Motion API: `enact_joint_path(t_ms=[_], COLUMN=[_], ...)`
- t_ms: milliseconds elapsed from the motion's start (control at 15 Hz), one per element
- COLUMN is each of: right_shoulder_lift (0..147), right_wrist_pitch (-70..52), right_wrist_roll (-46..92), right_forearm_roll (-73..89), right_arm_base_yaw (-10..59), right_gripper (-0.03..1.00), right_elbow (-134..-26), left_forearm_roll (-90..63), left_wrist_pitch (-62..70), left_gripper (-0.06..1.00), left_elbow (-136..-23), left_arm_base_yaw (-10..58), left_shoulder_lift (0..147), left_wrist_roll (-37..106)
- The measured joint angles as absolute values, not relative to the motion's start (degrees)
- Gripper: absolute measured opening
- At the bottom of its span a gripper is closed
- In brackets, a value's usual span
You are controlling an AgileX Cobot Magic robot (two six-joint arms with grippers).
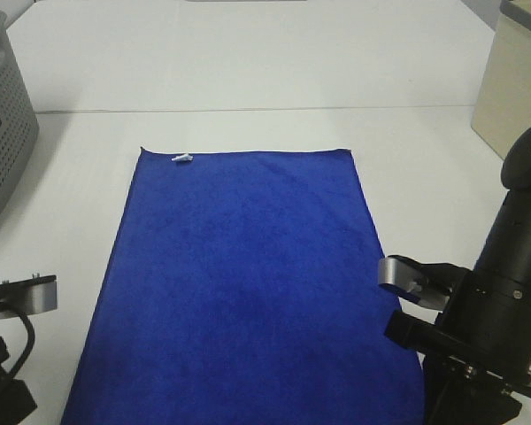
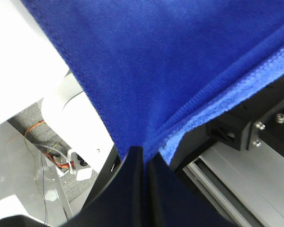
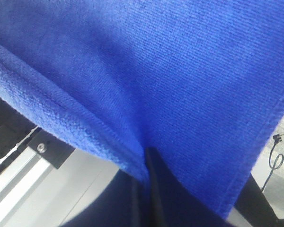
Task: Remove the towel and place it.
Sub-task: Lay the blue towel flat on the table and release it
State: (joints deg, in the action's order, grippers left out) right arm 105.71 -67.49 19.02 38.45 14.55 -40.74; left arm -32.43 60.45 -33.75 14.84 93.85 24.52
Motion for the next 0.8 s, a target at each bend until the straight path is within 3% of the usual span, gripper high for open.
enact_joint_path(t_ms=[533, 800], right_shoulder_lift=[109.09, 112.3], right_wrist_pitch=[-63.37, -63.2], right_wrist_roll=[19.02, 19.02], right_forearm_roll=[37.47, 37.36], right_arm_base_yaw=[14.27, 14.21], right_gripper=[0.02, 0.02], right_elbow=[-40.74, -40.79], left_forearm_roll=[-31.97, -31.97], left_wrist_pitch=[59.3, 59.76], left_gripper=[0.0, 0.0], left_elbow=[-42.23, -43.14], left_arm_base_yaw=[14.84, 14.84], left_shoulder_lift=[109.89, 110.64], left_wrist_roll=[26.87, 27.04])
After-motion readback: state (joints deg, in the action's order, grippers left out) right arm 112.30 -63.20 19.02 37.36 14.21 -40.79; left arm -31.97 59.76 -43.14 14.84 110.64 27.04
